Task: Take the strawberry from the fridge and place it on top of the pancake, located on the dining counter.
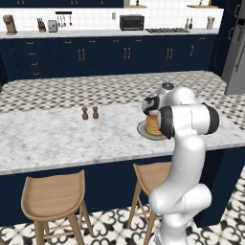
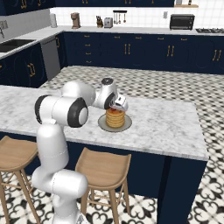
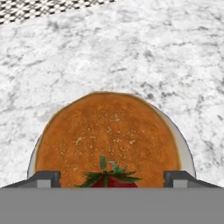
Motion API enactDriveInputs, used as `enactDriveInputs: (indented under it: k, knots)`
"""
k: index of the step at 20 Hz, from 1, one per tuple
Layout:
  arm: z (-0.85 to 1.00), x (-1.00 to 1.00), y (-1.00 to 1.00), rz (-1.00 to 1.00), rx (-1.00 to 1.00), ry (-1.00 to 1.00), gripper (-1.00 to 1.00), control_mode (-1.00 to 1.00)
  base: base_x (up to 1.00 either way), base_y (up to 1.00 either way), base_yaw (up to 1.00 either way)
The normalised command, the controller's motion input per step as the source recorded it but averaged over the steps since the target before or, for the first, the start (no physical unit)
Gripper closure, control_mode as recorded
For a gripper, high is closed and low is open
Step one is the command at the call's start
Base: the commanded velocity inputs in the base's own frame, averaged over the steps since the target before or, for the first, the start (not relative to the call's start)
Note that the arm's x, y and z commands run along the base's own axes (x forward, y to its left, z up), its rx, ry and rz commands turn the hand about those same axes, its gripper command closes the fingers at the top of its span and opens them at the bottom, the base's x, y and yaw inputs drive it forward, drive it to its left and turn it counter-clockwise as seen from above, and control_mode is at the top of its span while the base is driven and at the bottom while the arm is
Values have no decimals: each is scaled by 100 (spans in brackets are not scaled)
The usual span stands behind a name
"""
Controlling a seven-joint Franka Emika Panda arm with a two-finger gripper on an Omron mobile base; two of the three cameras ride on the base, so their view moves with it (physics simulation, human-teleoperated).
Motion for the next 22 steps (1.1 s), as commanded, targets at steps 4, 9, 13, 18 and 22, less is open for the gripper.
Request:
enactDriveInputs:
  k: [4,9,13,18,22]
  knots:
    - [-4,-25,0,0,0,0,-100,-100,0,0,0]
    - [0,-13,0,0,0,-1,-100,-100,0,0,0]
    - [4,-4,0,0,0,-6,-100,-100,0,0,0]
    - [48,-54,8,0,0,-26,-100,-100,0,0,0]
    - [59,-62,16,0,-4,-19,-100,-100,0,0,0]
